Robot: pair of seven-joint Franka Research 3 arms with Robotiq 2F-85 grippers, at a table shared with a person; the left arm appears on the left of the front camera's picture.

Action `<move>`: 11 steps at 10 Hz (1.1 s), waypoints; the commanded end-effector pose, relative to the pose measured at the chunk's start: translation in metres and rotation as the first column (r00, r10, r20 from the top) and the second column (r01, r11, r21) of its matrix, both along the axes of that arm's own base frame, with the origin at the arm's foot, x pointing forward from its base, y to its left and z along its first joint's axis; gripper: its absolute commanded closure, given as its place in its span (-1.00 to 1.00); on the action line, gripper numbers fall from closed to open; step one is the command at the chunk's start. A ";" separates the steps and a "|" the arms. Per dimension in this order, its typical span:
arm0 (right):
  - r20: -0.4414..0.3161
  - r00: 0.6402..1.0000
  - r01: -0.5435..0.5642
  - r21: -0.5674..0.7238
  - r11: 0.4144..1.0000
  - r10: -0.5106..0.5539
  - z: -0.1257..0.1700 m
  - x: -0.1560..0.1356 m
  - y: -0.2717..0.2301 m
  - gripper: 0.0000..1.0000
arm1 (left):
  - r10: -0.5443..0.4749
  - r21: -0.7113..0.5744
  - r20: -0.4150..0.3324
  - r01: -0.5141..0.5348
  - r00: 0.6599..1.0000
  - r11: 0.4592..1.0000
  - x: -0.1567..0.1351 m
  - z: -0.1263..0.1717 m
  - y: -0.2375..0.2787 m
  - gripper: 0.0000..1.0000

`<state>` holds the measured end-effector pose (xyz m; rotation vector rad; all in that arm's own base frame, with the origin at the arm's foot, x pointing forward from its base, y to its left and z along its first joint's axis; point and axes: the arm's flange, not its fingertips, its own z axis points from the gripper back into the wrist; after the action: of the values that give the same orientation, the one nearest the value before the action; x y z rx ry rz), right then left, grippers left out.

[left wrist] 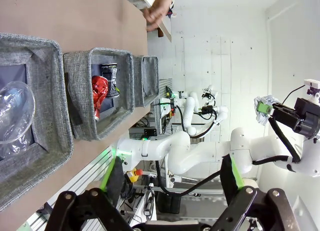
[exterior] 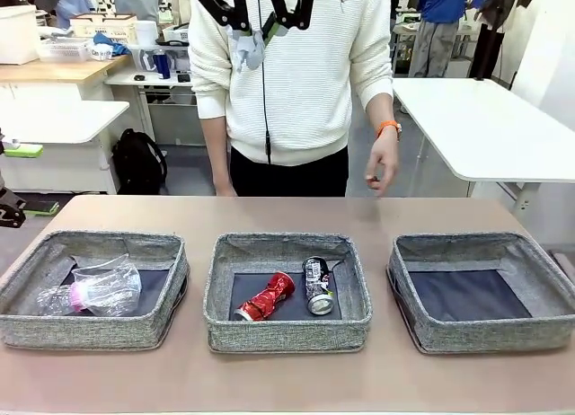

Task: Sort the waste into the appropriate baskets.
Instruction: Place the picked waste into the Fabric basket indicated by the person.

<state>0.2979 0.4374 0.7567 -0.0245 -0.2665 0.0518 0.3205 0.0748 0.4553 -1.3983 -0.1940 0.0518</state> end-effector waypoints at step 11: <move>-0.001 0.991 -0.132 -0.015 0.991 0.132 -0.026 0.003 -0.067 0.87 | 0.002 -0.021 0.027 -0.001 1.000 1.000 0.000 0.002 -0.002 -1.00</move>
<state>0.3054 0.4197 0.7529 -0.0431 -0.2654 0.1130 0.3206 0.0748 0.4552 -1.3983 -0.1939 0.0520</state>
